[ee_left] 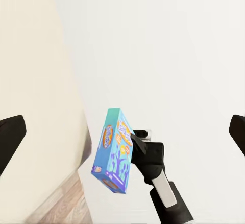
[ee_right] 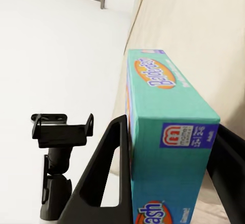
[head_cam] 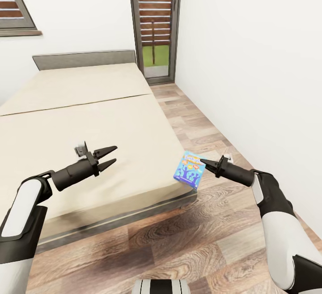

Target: Put all the toys in the child's room - the three board games (two on the bed and one on the table), the two jigsaw puzzles on the table, and the tennis ball on the table - inside the toy box on the table in the child's room.

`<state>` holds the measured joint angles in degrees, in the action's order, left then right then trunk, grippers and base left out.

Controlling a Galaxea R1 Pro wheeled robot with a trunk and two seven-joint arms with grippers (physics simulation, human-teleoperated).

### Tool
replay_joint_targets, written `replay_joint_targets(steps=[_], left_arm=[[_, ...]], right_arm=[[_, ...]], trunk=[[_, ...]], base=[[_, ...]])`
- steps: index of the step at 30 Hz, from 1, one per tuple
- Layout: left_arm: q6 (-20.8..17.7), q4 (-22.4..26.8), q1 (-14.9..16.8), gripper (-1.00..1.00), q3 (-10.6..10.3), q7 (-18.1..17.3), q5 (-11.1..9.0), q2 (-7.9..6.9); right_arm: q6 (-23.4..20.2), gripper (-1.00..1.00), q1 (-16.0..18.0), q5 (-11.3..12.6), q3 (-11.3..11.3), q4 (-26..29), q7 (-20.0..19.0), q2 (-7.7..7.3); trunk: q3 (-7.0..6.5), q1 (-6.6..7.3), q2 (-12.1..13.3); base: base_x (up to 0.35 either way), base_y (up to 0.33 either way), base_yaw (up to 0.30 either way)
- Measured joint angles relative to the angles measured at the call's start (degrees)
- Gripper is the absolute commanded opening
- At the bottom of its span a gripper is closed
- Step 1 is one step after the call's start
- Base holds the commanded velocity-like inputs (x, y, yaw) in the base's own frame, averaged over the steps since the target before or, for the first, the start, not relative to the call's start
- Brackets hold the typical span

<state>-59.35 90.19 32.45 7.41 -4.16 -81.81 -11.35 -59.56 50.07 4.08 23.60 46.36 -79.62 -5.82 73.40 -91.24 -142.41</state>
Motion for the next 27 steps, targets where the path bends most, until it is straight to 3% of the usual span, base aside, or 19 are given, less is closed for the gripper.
replay_joint_targets(steps=[27], left_arm=[[0.00, 0.01, 0.00, 1.00, 0.00, 0.00, 0.02, 0.00]], right_arm=[[0.03, -1.00, 0.00, -0.04, 0.00, 0.00, -0.68, 0.00]], trunk=[[0.00, 0.00, 0.00]], base=[[0.000, 0.000, 0.000]])
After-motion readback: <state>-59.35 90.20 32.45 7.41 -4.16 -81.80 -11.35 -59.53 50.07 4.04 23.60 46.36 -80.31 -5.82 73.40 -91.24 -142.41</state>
